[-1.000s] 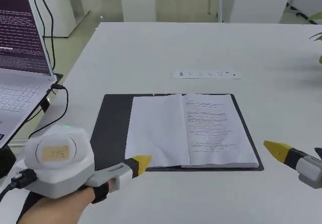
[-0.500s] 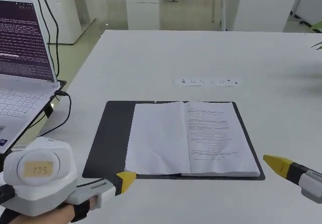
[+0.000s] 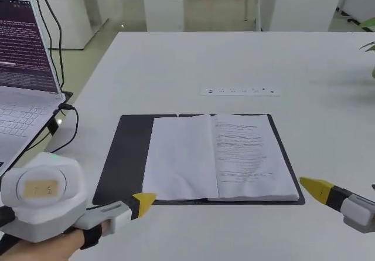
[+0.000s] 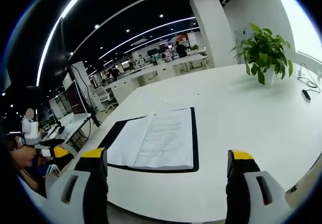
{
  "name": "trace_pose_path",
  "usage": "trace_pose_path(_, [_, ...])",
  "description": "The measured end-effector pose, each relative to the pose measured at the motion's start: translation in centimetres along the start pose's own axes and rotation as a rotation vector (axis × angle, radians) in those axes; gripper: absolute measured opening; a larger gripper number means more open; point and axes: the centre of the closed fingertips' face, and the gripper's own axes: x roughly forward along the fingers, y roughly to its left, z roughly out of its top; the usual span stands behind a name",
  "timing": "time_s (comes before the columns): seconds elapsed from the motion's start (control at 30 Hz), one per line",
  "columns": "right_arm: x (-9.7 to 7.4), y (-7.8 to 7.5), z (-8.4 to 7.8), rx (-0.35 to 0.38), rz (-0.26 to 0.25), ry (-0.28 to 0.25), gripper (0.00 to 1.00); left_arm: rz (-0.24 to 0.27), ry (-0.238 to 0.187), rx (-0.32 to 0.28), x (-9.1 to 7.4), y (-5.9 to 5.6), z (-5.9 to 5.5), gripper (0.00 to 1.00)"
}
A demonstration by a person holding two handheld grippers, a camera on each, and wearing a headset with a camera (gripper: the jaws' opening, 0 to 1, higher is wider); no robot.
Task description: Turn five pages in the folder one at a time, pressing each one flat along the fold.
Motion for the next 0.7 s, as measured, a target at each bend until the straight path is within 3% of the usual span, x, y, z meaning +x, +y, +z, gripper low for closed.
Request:
trace_pose_path(0.1, [0.1, 0.3, -0.3, 0.007, 0.009, 0.001, 0.98, -0.022, -0.013, 0.020, 0.9, -0.9, 0.6, 0.99])
trace_pose_path(0.27, [0.1, 1.1, -0.7, 0.015, 0.021, 0.003, 0.97, -0.076, -0.007, 0.072, 3.2, -3.3, 1.2, 0.99])
trace_pose_path(0.5, [0.1, 1.1, -1.2, 0.030, 0.024, 0.003, 0.97, -0.162, 0.011, 0.130, 6.9, -7.9, 1.6, 0.93])
trace_pose_path(0.7, [0.0, 0.7, -1.2, 0.037, 0.025, -0.002, 0.95, -0.218, 0.020, 0.167, 9.6, -11.1, 1.5, 0.86])
